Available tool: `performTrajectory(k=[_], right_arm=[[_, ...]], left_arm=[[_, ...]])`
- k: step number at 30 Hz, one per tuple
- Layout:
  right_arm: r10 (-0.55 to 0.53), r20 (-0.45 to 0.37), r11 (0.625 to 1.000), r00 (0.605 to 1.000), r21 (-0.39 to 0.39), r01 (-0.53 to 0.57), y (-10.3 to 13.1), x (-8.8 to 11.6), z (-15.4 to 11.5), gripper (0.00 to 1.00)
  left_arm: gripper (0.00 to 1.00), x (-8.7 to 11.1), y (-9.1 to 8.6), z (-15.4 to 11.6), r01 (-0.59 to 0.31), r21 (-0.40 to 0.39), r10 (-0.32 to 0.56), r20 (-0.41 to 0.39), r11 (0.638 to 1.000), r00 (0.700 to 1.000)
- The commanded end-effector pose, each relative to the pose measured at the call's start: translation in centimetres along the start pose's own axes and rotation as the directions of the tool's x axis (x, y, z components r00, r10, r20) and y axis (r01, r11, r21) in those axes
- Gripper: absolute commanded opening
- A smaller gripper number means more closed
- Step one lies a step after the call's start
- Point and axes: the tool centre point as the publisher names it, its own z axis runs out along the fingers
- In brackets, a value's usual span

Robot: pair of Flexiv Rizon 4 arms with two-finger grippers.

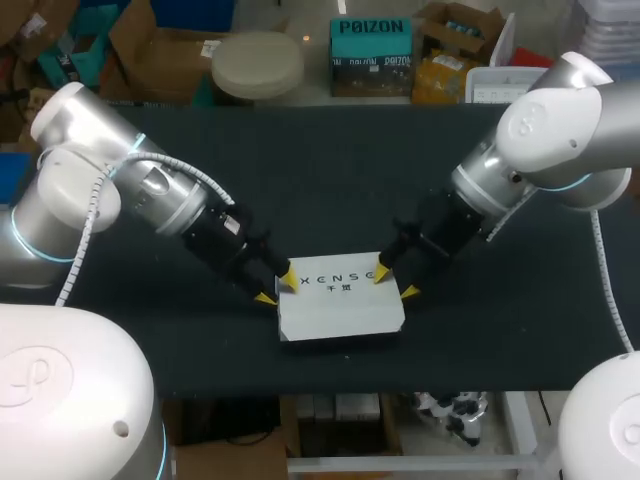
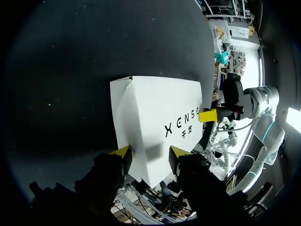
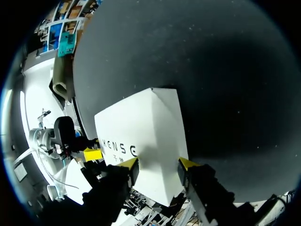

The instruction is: Assemble the packaging by folding the flat box into shape, placing the metal phone stand inside, and closing the box properly

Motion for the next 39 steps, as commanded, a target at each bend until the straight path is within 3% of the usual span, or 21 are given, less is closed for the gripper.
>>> performTrajectory(k=[1,10,16,27,35,39], right_arm=[[-0.001,0.001,1.000,1.000,0.002,0.001,0.24,0.23,0.48,0.55],[-0.017,0.030,0.999,0.999,-0.034,0.018,0.03,-0.36,0.66,0.56],[-0.020,0.030,0.999,0.999,-0.040,0.022,0.11,-0.64,0.63,0.53],[-0.034,0.049,0.997,0.998,-0.063,0.037,0.03,-0.74,0.44,0.54],[-0.048,0.062,0.996,0.997,-0.067,0.053,0.01,-0.74,0.38,0.53],[-0.056,0.066,0.996,0.996,-0.070,0.061,0.01,-0.70,0.27,0.54]], left_arm=[[0.53,0.53,0.55,0.41,-0.011,0.019,0.011,0.016,1.000,1.000],[0.60,0.02,0.98,0.70,-0.055,0.081,0.050,0.062,0.995,0.997],[0.53,0.00,1.12,0.70,-0.072,0.101,0.064,0.080,0.992,0.995],[0.57,0.37,1.22,0.74,-0.103,0.118,0.087,0.132,0.988,0.987],[0.50,0.21,1.04,0.90,-0.107,0.122,0.088,0.155,0.987,0.984],[0.52,0.14,1.01,0.86,-0.107,0.125,0.085,0.167,0.986,0.982]])
